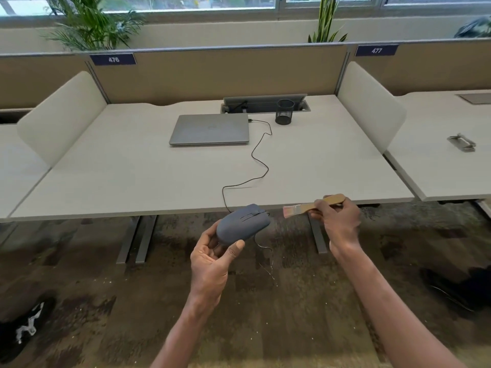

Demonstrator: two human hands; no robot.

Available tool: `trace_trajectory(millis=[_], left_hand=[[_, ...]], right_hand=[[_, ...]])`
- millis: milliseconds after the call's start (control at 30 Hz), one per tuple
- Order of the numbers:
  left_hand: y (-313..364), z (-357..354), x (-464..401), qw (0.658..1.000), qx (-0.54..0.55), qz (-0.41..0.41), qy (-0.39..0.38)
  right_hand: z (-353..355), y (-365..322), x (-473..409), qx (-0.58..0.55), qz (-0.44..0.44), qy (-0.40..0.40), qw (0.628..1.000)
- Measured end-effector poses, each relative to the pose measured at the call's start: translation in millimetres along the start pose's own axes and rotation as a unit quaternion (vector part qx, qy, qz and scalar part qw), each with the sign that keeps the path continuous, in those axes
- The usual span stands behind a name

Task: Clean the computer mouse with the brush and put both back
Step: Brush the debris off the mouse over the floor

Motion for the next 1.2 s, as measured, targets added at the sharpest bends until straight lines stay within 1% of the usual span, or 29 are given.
trace_trajectory(millis=[433,533,633,733,767,1033,1100,1200], left_hand=[[-6,-2,4,1.000,-0.029,-0.007,0.000],[-7,1,9,0.998,-0.064,-0.014,-0.008],[-7,4,13,0.980,-0.182,-0.066,-0.041],[-11,5,16,0.943,-0.301,-0.120,-0.076],[-13,6,17,0.934,-0.323,-0.131,-0.083],[-19,10,24,0.891,-0.409,-0.170,-0.103],[-18,11,23,0.889,-0.412,-0.169,-0.102],[-17,12,23,0.904,-0.390,-0.154,-0.088]], right_hand=[[8,-7,14,0.019,0.025,0.003,1.000],[7,-6,17,0.028,0.031,0.002,0.999],[6,-8,22,0.037,0.037,0.000,0.999],[5,-10,27,0.047,0.041,-0.001,0.998],[4,-11,28,0.050,0.042,-0.001,0.998],[3,-18,45,0.047,0.059,-0.017,0.997],[2,-19,50,0.051,0.060,-0.030,0.996],[-1,-19,57,0.057,0.060,-0.047,0.995]])
Point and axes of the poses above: each hand's wrist, its own x-axis away from the middle knuckle, its own z-axis out of the back of the hand, y = z × x, the point moved 1 cm from there along -x, towards the middle knuckle, and after that the axes turned 5 degrees about -y, right-handed, at the moved point
